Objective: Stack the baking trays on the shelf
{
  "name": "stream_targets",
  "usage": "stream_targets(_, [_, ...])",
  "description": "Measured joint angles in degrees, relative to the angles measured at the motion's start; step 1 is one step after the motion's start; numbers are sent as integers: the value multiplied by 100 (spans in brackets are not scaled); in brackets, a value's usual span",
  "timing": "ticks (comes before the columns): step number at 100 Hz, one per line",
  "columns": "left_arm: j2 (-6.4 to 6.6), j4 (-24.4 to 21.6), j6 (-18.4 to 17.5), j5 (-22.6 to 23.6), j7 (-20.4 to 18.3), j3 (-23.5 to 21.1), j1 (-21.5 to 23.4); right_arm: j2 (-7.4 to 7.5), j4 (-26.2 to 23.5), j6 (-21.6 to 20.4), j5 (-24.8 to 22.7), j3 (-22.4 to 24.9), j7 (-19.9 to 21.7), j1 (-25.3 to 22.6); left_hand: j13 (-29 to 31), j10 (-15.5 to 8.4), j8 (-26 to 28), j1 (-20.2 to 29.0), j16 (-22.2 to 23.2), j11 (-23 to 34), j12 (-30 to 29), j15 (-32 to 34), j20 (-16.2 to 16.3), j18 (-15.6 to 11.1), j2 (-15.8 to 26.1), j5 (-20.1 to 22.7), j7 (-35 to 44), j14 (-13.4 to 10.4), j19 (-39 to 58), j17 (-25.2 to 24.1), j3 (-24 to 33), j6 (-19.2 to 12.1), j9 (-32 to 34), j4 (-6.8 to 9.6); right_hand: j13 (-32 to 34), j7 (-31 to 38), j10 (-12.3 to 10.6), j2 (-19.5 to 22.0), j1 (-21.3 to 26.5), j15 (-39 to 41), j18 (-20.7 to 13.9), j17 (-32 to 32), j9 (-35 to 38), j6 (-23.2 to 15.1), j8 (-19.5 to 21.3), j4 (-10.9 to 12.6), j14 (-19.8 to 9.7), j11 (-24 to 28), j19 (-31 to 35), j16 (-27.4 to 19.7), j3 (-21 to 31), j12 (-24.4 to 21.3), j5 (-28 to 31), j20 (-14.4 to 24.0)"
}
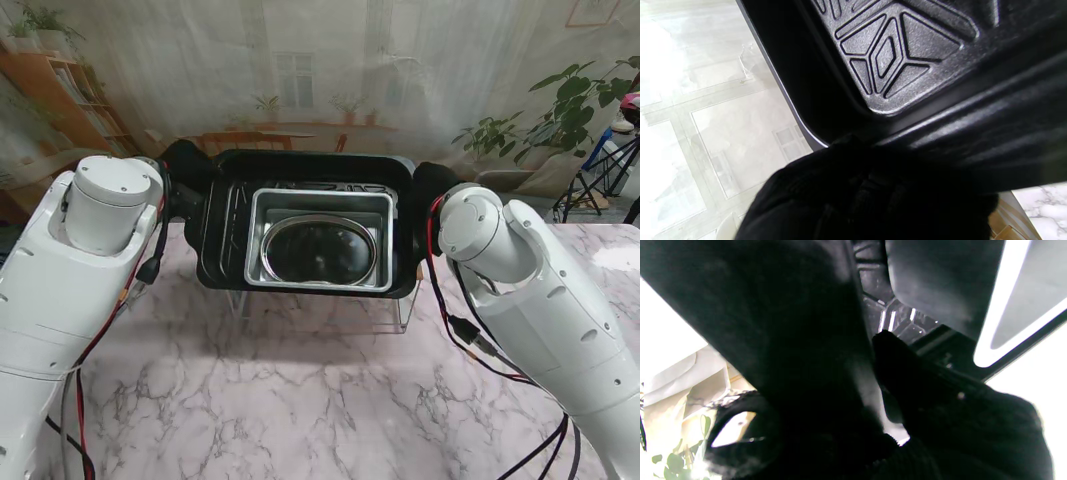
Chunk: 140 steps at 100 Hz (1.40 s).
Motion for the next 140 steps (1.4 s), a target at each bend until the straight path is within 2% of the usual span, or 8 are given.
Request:
stream_targets(20, [-91,283,-103,-7,173,107,-154,-38,225,-80,-30,-107,-82,165,-6,-65,36,-12,1,9,9,0,138,-63,0,8,26,-46,124,2,-61,-84,0,0,26,0,-1,0,-3,56,-13,12,3,0,0,0,-21,0,-23,15,-34,0,1,-11])
stream_targets(65, [-358,1002,-231,-198,655,325,-440,-218,874,-69,54,-376,-467,412,-214,-256,37,-51,9,15,35,-78,141,-305,10,90,99,-179,117,-128,-368,-345,-148,-1,84,0,-1,52,-65,14,-14,21,-27,-5,-33,35,-73,0,-27,-8,-80,-92,1,-72])
stream_targets(93, [-495,1449,-290,-295,823,416,-603,-336,1201,-91,177,-486,-743,518,-455,-520,-8,-51,-71,12,-167,-441,144,-811,127,75,99,-540,-286,-360,-704,-557,-384,-1,85,72,-72,240,-50,2,28,31,-204,-106,-278,99,-65,0,69,-169,-256,-388,-120,-75])
stream_targets(106, [-572,1671,-298,-308,922,458,-688,-407,1355,-84,249,-529,-871,565,-523,-639,-69,-62,-90,-10,-293,-516,144,-955,187,52,80,-657,-388,-430,-792,-648,-450,-1,85,74,-123,312,-48,-10,63,32,-270,-161,-384,105,-54,0,89,-225,-331,-485,-168,-75])
stream_targets(116, [-624,1813,-299,-362,976,466,-737,-443,1466,-77,265,-589,-911,617,-731,-718,-76,-62,-144,-95,-332,-541,144,-1057,265,-86,80,-709,-472,-581,-854,-694,-590,-1,89,79,-161,426,-47,-147,69,8,-408,-176,-457,113,-39,0,88,-280,-405,-508,-285,-75])
stream_targets(124, [-640,1902,-299,-400,977,481,-763,-473,1531,-67,303,-597,-958,647,-840,-764,-104,-57,-149,-142,-377,-599,144,-1147,291,-158,59,-773,-543,-706,-874,-711,-677,-1,82,199,-337,502,-42,-458,149,-36,-514,-399,-537,114,21,0,2,-329,-507,-543,-344,-131])
stream_targets(135, [-653,2008,-297,-447,969,526,-801,-512,1592,-52,363,-597,-1023,658,-1245,-950,-126,21,-233,-318,-494,-787,163,-1398,475,-518,-17,-958,-764,-1088,-1109,-807,-1042,-1,77,231,-426,821,-33,-723,345,-83,-801,-550,-743,291,163,0,-110,-453,-824,-595,-486,-269])
stream_targets(140, [-655,2047,-297,-451,951,554,-818,-517,1604,-46,364,-597,-1021,658,-1507,-1032,-129,87,-359,-364,-627,-961,218,-1502,519,-702,-85,-1006,-896,-1336,-1307,-863,-1258,64,77,356,-454,1007,-32,-977,429,-99,-955,-601,-838,403,230,0,-182,-513,-1035,-644,-601,-348])
